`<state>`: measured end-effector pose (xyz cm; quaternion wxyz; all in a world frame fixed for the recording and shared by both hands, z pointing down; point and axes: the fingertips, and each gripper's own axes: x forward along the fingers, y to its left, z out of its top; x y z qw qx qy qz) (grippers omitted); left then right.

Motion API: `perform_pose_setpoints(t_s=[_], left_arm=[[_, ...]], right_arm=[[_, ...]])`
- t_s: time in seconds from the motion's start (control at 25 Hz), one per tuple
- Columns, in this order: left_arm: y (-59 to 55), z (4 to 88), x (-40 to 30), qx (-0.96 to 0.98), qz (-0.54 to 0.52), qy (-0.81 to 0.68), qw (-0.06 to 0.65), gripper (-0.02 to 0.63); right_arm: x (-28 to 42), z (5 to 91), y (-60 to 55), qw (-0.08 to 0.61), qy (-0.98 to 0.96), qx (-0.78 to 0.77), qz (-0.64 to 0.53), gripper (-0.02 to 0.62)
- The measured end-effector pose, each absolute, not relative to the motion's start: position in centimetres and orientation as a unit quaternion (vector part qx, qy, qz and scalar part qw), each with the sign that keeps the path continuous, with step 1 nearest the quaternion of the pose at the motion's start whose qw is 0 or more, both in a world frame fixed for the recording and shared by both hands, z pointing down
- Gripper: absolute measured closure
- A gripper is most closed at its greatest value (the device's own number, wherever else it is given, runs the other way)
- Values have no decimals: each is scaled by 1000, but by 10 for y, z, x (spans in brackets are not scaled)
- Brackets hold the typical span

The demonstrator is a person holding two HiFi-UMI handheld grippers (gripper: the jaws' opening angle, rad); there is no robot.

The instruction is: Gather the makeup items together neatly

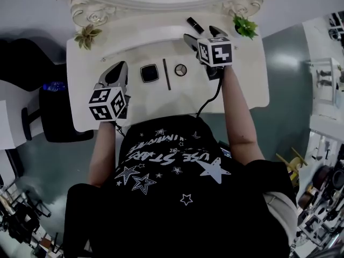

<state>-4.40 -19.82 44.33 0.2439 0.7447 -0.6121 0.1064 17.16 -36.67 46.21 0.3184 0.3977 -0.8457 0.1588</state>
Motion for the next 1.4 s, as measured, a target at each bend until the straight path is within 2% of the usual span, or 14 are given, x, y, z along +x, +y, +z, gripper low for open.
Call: perform_pose_setpoints(t_s=[0.44,1.16,1.28,1.4], left_arm=[[-209,448,-28,725,108,-632,251,604],[-209,458,-16,689,97,-667,264,604],[-207,458,-14,688,95,-669,263,604],[-205,457,-11,693,95,-665,262,604]], right_arm=[[161,467,-394,337,-858,359,144,268],[154,477,-400,380,-866,300,127,405],[151,477,-397,385,-867,291,121,463],[151,477,-396,387,-865,295,123,465]])
